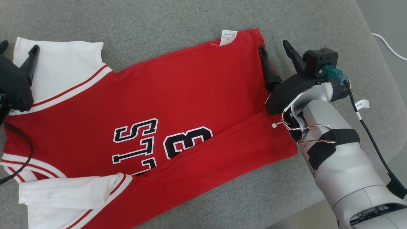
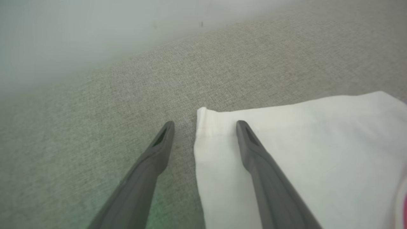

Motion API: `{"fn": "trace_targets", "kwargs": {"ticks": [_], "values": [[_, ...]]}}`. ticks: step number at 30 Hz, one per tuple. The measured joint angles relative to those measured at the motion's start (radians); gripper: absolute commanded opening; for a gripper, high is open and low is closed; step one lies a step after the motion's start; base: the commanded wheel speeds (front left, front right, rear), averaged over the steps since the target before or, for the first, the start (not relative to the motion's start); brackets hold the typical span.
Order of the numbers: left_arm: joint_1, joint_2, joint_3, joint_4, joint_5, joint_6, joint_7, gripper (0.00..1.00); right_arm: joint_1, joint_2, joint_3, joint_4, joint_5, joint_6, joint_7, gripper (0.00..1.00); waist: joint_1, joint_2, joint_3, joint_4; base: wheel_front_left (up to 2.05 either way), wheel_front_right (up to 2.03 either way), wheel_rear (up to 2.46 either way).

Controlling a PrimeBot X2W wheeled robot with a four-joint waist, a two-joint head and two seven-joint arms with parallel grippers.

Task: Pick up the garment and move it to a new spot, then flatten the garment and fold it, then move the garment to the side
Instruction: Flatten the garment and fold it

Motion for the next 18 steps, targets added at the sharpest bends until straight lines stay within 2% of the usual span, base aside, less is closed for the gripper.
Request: {"fn": "trace_targets", "kwargs": {"ticks": [14,15,16,17,18], "values": [[-0.089,-0.03,-0.109,0.043,-0.077,0.0,-0.061,1.0,-0.13,-0.005,0.057,0.145,0.061,0.0,0.012,0.99,-0.0001,-0.0002,0.034,0.039,0.0,0.0,0.0],[-0.094,-0.031,-0.118,0.044,-0.081,0.0,-0.064,1.0,-0.138,-0.006,0.061,0.155,0.063,0.0,0.016,0.87,-0.0001,-0.0002,0.037,0.043,0.0,0.0,0.0],[-0.098,-0.033,-0.127,0.045,-0.088,0.0,-0.066,1.0,-0.145,-0.006,0.063,0.164,0.067,0.0,0.016,0.57,-0.0001,-0.0002,0.041,0.047,0.0,0.0,0.0],[-0.103,-0.034,-0.133,0.047,-0.1,0.0,-0.069,0.44,-0.154,-0.007,0.065,0.174,0.07,0.0,0.018,0.36,-0.0001,-0.0002,0.044,0.05,0.0,0.0,0.0],[-0.109,-0.035,-0.139,0.047,-0.109,0.0,-0.072,0.0,-0.162,-0.008,0.066,0.184,0.073,0.0,0.02,0.02,-0.0001,-0.0002,0.048,0.054,0.0,0.0,0.0]]}}
